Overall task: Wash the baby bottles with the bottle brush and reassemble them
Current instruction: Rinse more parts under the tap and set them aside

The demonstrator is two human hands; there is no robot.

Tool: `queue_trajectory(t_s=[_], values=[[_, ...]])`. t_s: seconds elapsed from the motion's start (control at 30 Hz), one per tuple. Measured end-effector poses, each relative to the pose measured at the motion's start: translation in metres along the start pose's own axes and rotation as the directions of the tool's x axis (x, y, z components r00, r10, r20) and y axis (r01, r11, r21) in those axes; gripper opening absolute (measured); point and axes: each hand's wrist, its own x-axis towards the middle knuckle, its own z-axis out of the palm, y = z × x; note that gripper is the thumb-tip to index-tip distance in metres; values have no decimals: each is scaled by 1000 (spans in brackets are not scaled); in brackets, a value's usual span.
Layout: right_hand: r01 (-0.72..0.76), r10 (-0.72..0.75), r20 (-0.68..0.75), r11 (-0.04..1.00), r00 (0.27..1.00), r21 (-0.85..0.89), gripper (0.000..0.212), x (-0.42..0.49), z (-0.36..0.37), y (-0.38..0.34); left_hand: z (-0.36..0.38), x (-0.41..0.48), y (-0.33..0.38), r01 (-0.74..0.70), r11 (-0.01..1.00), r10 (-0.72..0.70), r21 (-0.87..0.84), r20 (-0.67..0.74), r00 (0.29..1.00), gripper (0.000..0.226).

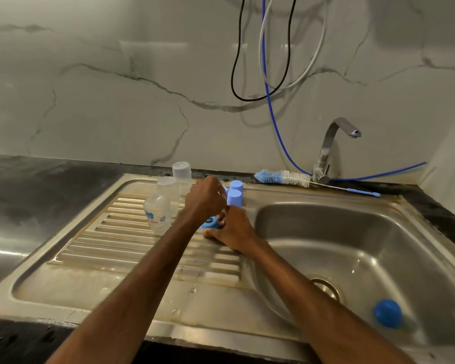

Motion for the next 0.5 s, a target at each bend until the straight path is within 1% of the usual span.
queue_trajectory(t_s=[0.07, 0.13, 0.2, 0.23, 0.3, 0.33, 0.37, 0.4, 0.43, 0.5], values=[[10, -10, 15, 1000, 1000, 20, 46, -7, -13, 3, 0, -7, 9, -2, 1000, 2, -8, -24, 1000, 16], [-13, 13, -17, 1000, 1000, 6, 48, -17, -33, 11, 3, -17, 25, -34, 999, 33, -15, -52, 998, 13], [-53, 53, -46, 999, 998, -2, 38, -30, -59, 30, 13, -24, 43, -78, 996, 77, -33, -39, 996, 8], [-79, 78, -39, 997, 996, -3, 33, -39, -76, 43, 21, -27, 54, -89, 995, 89, -36, -19, 996, 9], [-145, 147, 40, 988, 988, -56, 21, -59, -115, 75, 41, -32, 78, -113, 993, 115, -35, 60, 992, 10], [-183, 196, 104, 976, 975, -117, 16, -70, -135, 91, 52, -34, 91, -124, 991, 128, -44, 110, 986, 7], [-236, 270, 167, 951, 948, -198, 14, -81, -153, 108, 65, -36, 103, -133, 989, 142, -66, 154, 978, 3], [-292, 360, 222, 912, 906, -287, 14, -91, -168, 124, 78, -40, 116, -136, 987, 149, -82, 188, 971, 6], [-340, 455, 249, 855, 855, -392, 18, -102, -179, 142, 91, -44, 130, -140, 985, 160, -103, 224, 961, 8], [-377, 605, 265, 722, 751, -580, 29, -120, -191, 176, 115, -53, 157, -151, 980, 183, -130, 282, 942, 5]])
